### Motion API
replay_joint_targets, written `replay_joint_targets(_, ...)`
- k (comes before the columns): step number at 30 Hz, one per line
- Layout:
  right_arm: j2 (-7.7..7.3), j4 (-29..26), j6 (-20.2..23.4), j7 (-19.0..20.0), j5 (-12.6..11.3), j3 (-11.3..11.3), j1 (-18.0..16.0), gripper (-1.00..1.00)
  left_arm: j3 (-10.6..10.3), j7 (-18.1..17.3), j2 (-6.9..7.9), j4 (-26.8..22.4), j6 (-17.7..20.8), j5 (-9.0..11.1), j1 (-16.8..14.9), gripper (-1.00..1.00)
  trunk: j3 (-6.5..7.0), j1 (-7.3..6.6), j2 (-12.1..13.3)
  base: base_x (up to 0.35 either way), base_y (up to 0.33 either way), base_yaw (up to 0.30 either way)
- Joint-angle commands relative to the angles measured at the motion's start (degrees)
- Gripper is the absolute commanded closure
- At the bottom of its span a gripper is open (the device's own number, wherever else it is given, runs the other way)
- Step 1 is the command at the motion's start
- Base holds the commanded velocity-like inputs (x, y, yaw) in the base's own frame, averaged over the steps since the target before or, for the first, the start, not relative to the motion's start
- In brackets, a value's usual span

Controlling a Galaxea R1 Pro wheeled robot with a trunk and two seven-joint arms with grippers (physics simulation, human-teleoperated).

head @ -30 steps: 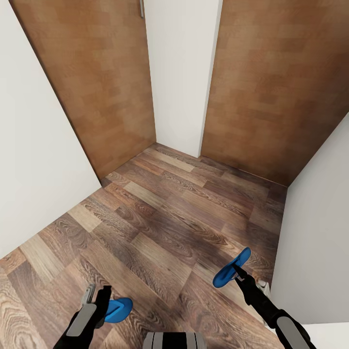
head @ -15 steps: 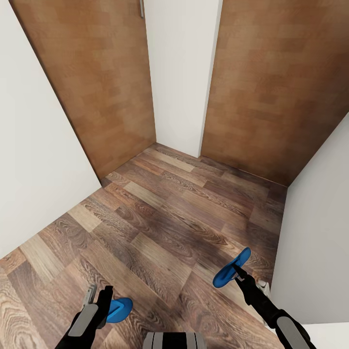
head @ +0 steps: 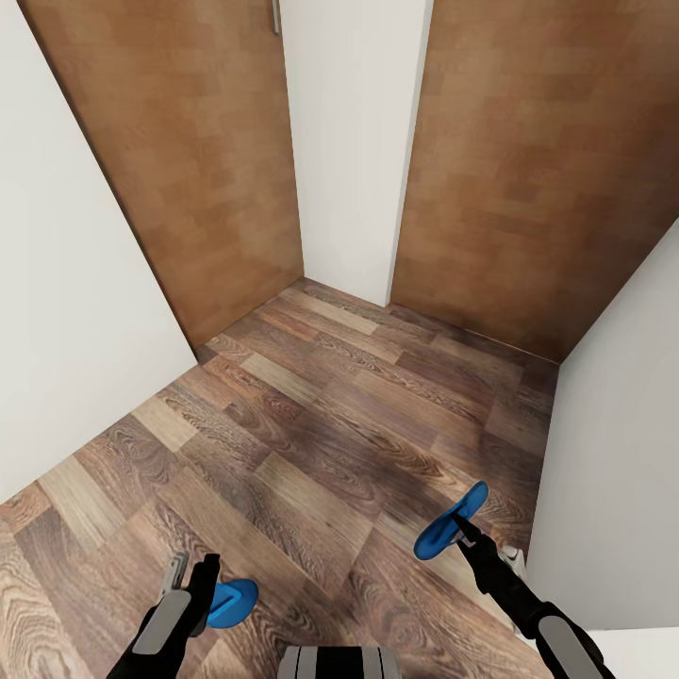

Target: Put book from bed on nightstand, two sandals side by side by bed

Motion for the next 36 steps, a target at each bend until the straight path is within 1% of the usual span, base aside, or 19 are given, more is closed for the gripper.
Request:
replay_joint_targets(1, 0.01, 0.01, 0.54, 0.09, -0.51, -0.13, -0.02, 1.0, 0.26, 0.21, -0.07, -0.14, 0.23, 0.36, -0.01, -1.0, -0.26, 0.01, -0.03, 0.0, 0.0, 0.0)
replay_joint_targets(15, 0.01, 0.01, 0.54, 0.14, -0.51, -0.13, -0.02, 1.0, 0.2, 0.25, -0.04, -0.21, 0.25, 0.34, -0.01, -1.0, -3.36, 0.38, -0.22, 0.0, 0.0, 0.0)
replay_joint_targets(20, 0.01, 0.01, 0.54, 0.13, -0.51, -0.13, -0.02, 1.0, 0.17, 0.22, -0.05, -0.32, 0.24, 0.34, -0.01, -1.0, -3.36, 0.38, -0.22, 0.0, 0.0, 0.0)
replay_joint_targets(23, 0.01, 0.01, 0.54, 0.13, -0.51, -0.13, -0.02, 1.0, 0.06, 0.13, -0.83, -0.53, -0.15, 0.21, -0.01, -1.0, -3.36, 0.38, -0.22, 0.0, 0.0, 0.0)
replay_joint_targets(29, 0.01, 0.01, 0.54, 0.1, -0.51, -0.13, -0.02, 1.0, -0.08, 0.13, -0.9, -2.13, -0.75, 0.17, -0.01, -1.0, -3.36, 0.38, -0.22, 0.0, 0.0, 0.0)
replay_joint_targets(36, 0.01, 0.01, 0.54, 0.14, -0.51, -0.13, -0.02, 1.0, -0.18, 0.07, -0.96, -2.49, -1.58, 0.16, -0.01, -1.0, -3.36, 0.38, -0.22, 0.0, 0.0, 0.0)
